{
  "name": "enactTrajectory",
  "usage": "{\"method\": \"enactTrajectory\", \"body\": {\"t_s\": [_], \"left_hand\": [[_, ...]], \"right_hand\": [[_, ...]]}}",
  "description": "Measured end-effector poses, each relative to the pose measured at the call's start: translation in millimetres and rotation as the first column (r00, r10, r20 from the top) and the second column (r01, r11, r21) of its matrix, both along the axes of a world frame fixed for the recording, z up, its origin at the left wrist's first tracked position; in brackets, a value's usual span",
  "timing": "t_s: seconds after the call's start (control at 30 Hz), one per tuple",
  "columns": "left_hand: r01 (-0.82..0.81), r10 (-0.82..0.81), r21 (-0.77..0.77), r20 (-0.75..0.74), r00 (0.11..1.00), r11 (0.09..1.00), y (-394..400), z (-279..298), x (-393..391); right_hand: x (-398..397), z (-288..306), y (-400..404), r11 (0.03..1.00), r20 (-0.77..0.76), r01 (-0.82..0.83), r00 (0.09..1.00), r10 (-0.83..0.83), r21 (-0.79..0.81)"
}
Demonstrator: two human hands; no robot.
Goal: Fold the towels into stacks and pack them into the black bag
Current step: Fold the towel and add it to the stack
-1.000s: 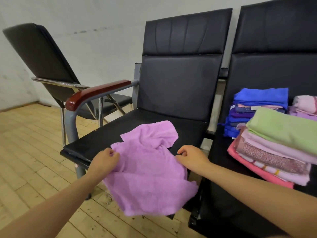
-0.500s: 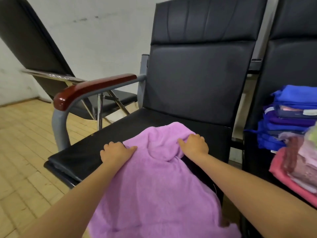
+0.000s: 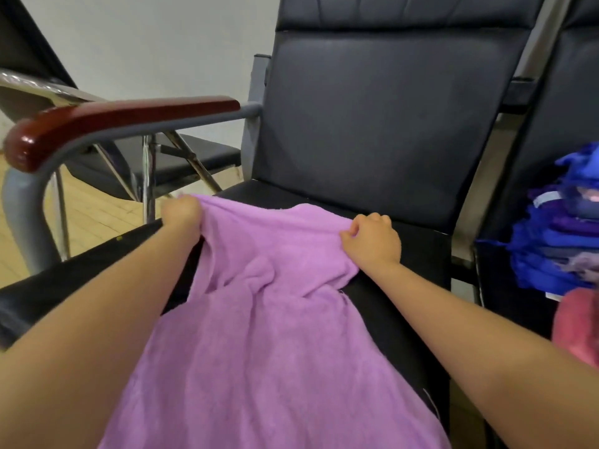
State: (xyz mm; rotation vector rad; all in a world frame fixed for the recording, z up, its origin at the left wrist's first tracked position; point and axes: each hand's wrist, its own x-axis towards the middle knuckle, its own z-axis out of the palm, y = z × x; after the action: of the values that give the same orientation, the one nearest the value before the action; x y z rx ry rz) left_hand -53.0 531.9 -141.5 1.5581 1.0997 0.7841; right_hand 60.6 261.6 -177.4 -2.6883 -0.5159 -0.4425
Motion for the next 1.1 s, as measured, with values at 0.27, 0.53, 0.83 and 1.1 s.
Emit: {"method": "enactTrajectory", "body": {"t_s": [0.27, 0.53, 0.83, 1.1], "left_hand": [[0.268, -0.101, 0.409, -0.385, 0.917, 0.872, -19, -10, 4], [0.612, -0.281, 0.443, -0.609, 0.742, 0.655, -114, -2, -63], [0.77, -0.462, 0.397, -0.63, 0.624, 0.498, -189, 33, -166], [0.921, -0.551, 0.311, -0.738, 0.39, 0.236, -216, 25, -257]], "right_hand": [[-2, -3, -6, 0.927, -0.12, -0.32, 0.93, 0.347, 0.197], [-46, 7, -33, 0.873, -0.291, -0.151, 0.905, 0.311, 0.464], [-152, 36, -81, 0.889, -0.422, -0.205, 0.821, 0.384, 0.41], [-238, 70, -130, 0.684, -0.332, -0.588, 0.602, 0.726, 0.43]]}}
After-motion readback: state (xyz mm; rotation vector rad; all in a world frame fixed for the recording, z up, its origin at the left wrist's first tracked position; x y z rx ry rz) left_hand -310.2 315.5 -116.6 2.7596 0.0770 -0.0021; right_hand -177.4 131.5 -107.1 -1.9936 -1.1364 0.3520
